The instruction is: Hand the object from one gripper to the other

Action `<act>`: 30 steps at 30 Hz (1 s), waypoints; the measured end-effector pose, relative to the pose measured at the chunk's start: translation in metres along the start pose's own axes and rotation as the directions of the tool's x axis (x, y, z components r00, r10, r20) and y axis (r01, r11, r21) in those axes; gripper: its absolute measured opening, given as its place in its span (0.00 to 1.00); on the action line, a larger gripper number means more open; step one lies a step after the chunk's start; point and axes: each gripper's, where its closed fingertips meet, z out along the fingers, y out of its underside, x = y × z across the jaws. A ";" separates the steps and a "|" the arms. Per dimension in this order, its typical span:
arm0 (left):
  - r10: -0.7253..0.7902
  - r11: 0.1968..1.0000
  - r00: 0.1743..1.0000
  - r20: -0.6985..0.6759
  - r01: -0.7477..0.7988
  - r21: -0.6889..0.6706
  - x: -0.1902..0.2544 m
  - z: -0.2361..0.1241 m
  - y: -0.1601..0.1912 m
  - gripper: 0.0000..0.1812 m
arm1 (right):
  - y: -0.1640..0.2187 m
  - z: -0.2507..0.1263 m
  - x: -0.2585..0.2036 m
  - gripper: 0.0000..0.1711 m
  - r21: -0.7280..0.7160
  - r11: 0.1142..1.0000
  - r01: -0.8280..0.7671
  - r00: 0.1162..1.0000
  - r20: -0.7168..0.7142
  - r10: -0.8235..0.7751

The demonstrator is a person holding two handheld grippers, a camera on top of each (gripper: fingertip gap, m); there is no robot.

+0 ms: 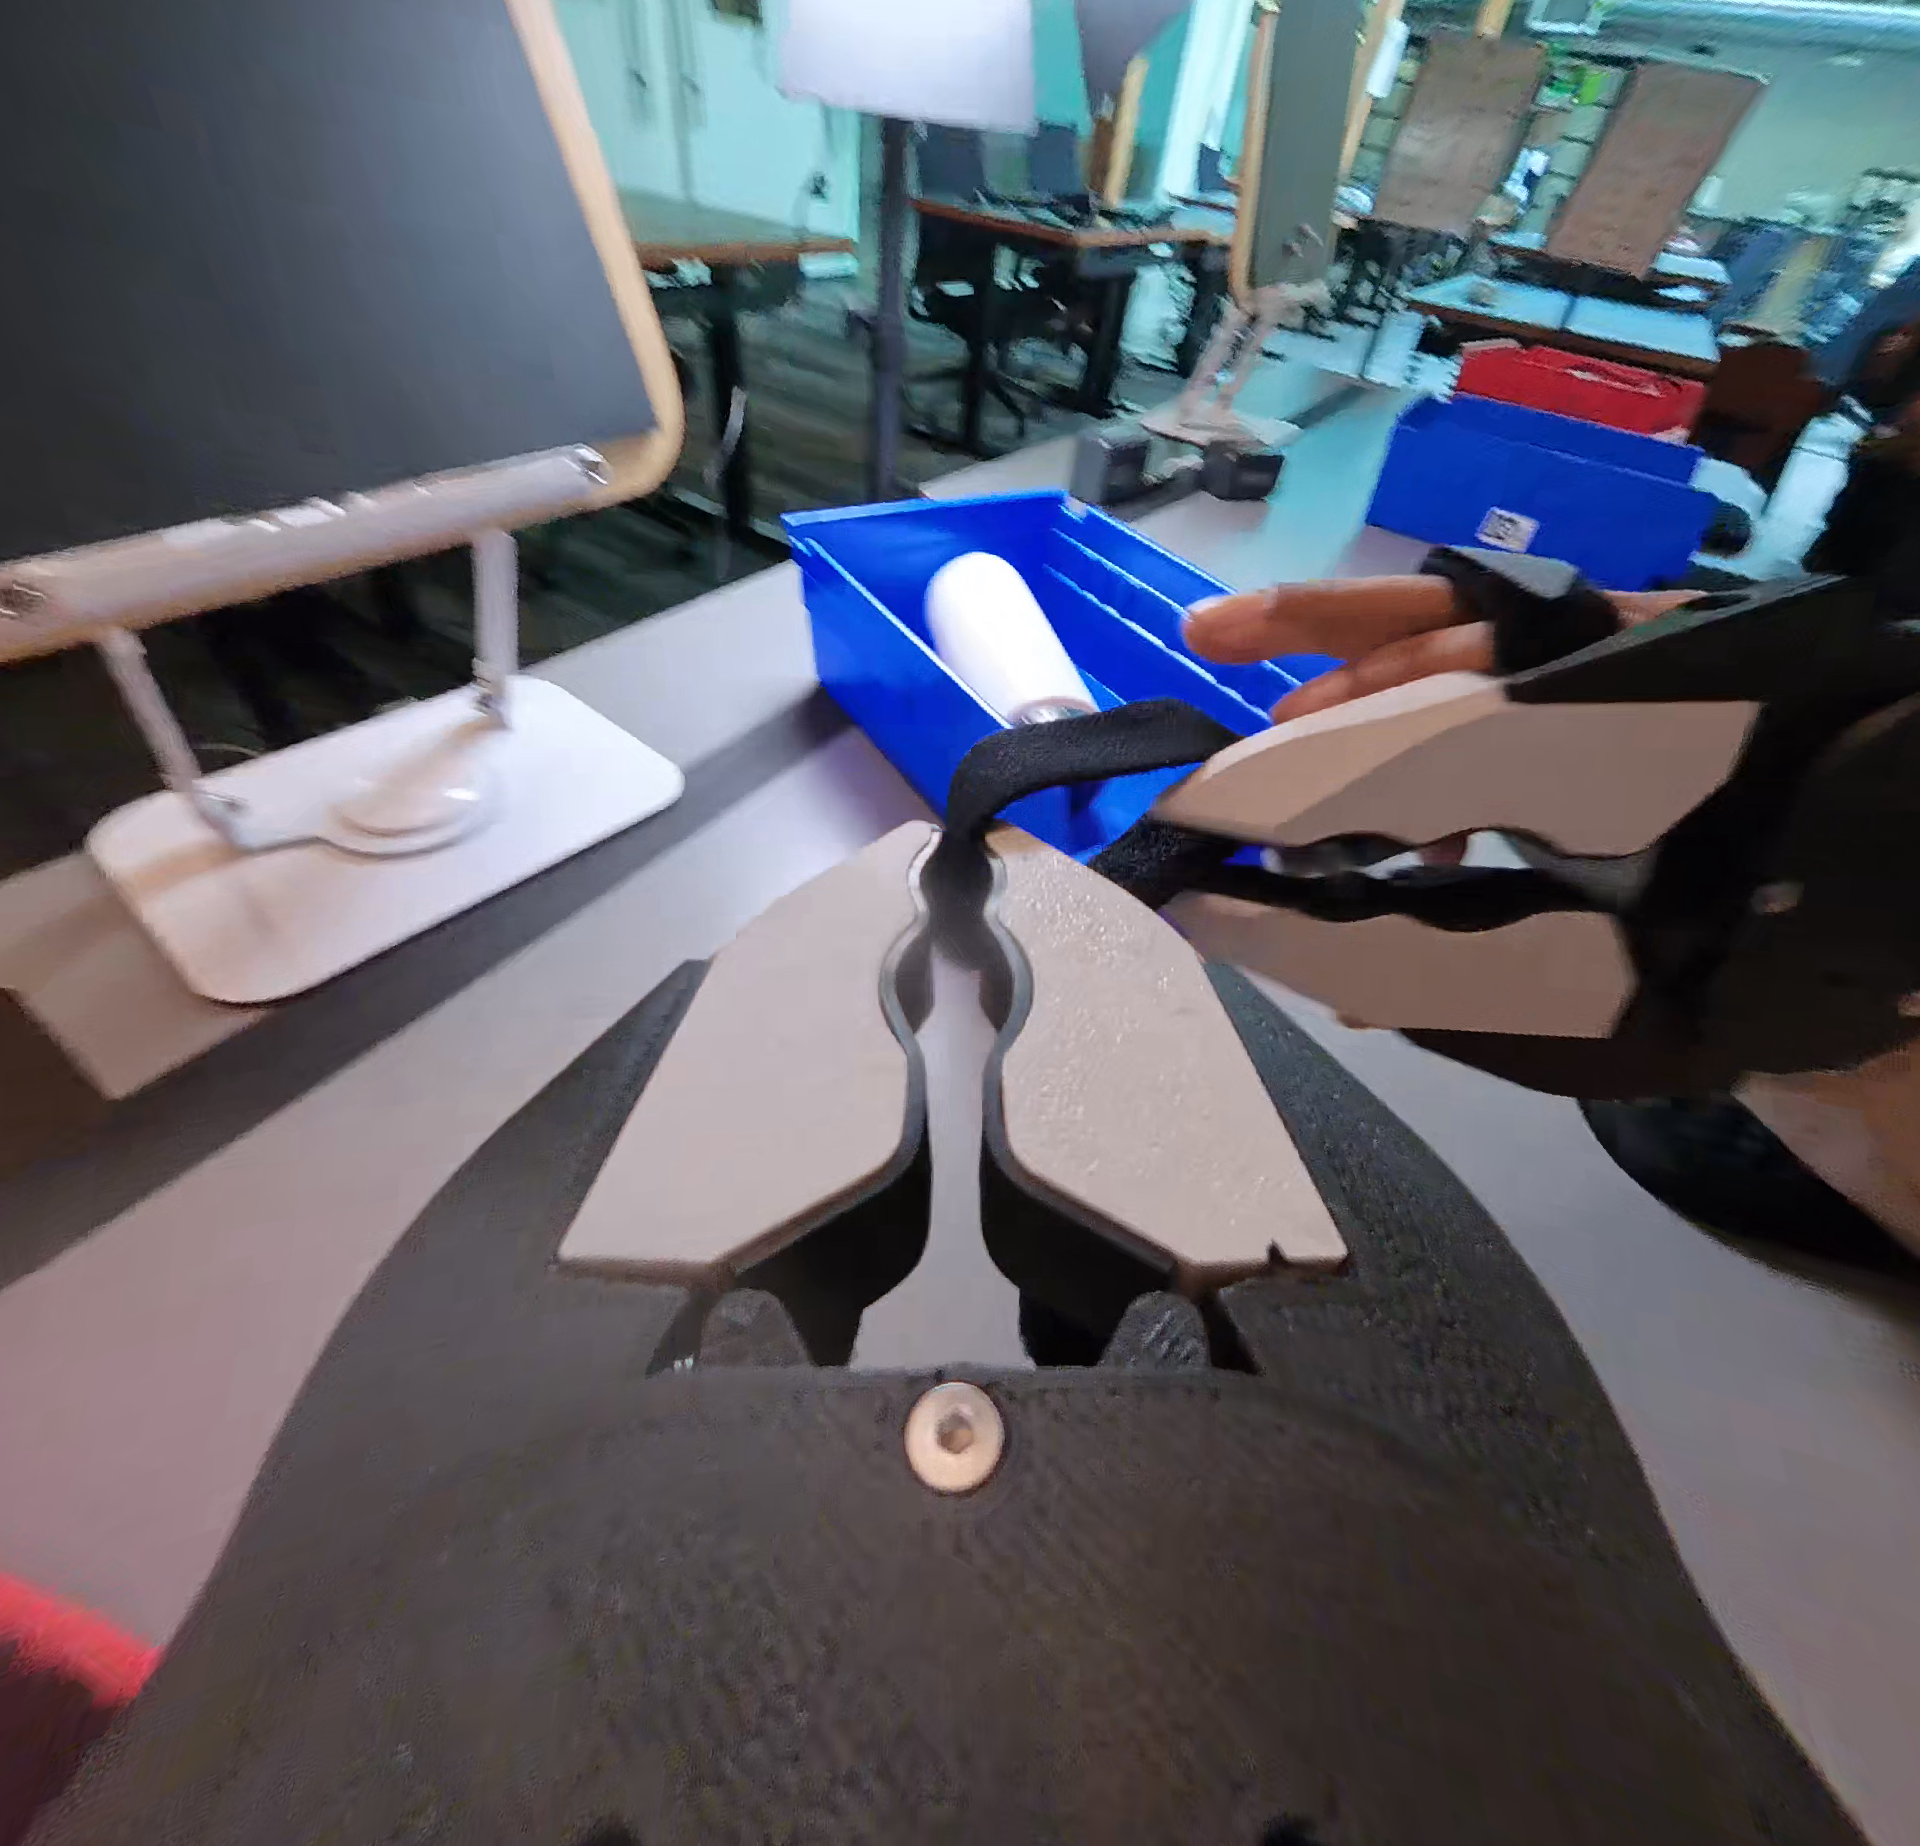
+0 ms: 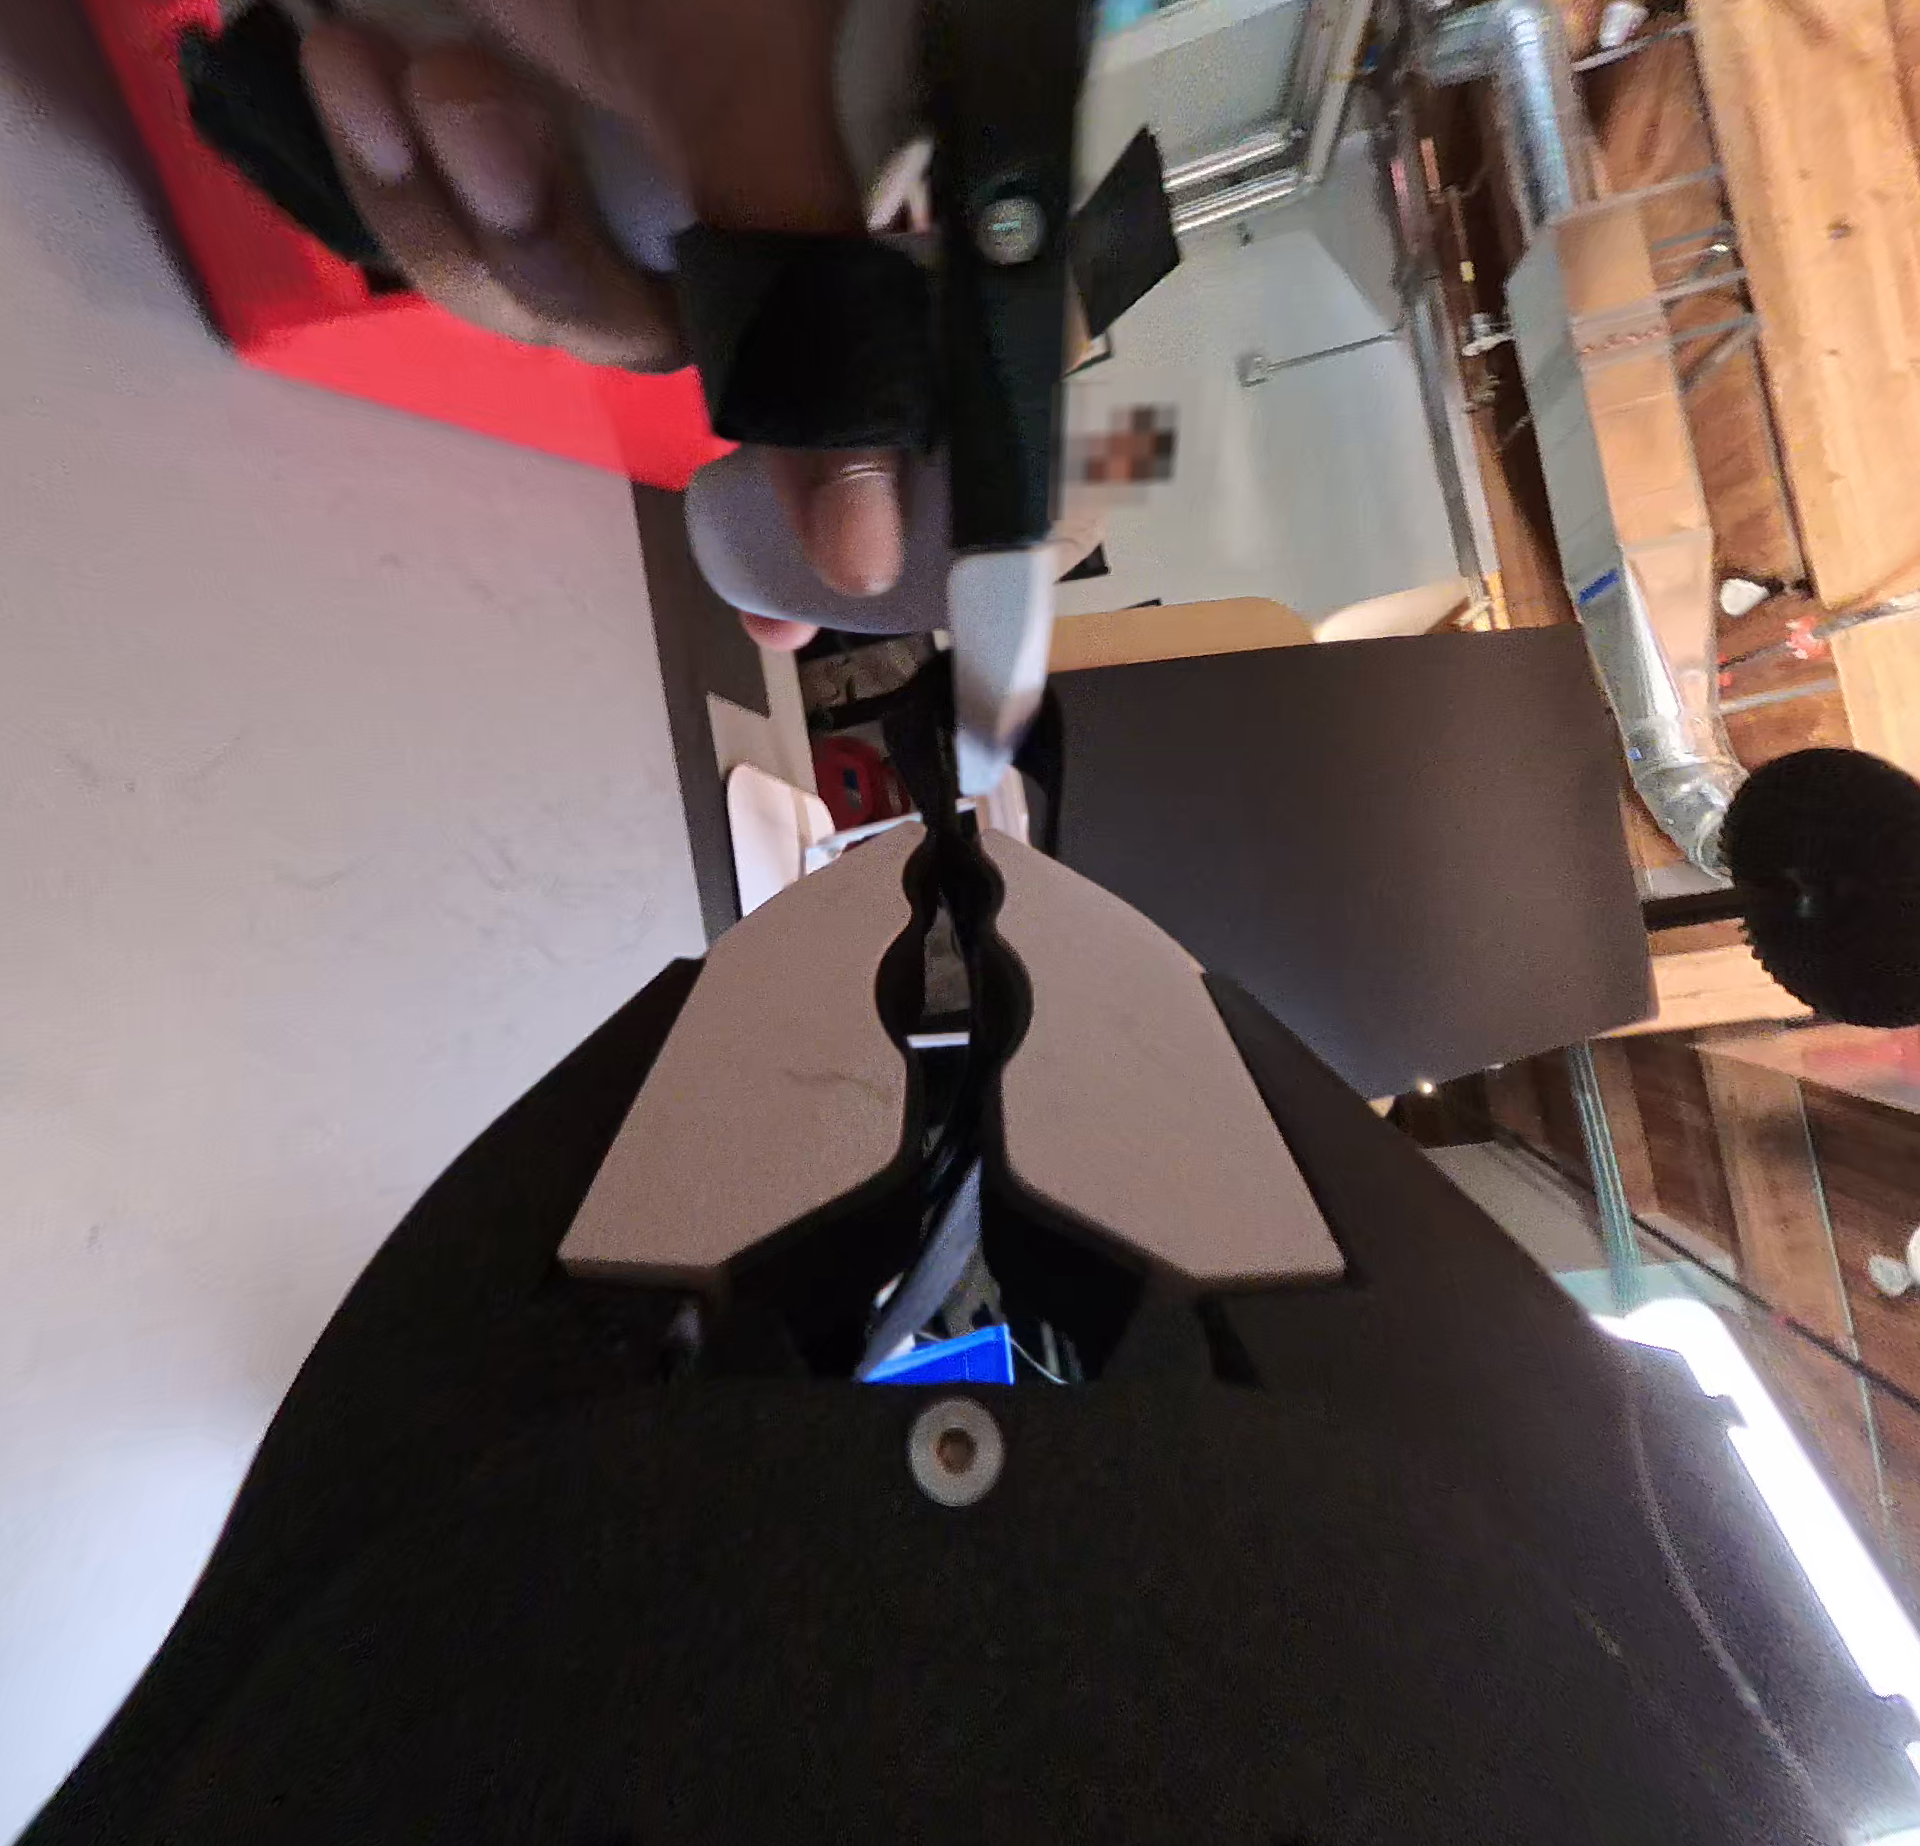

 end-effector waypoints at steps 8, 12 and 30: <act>0.114 0.993 0.968 0.224 -0.115 -0.011 -0.032 -0.022 -0.013 0.01 | -0.027 -0.026 0.047 0.07 0.108 0.673 -0.732 0.679 0.204 0.705; 0.210 0.976 0.937 0.278 -0.187 -0.108 -0.020 -0.011 -0.004 0.01 | -0.002 -0.008 0.014 0.22 -0.091 0.705 -0.703 0.677 0.218 0.703; 0.725 0.652 0.678 0.121 -0.621 -0.435 0.009 0.001 0.027 0.20 | 0.033 0.000 -0.027 0.01 -0.259 0.936 -0.239 0.918 0.253 0.305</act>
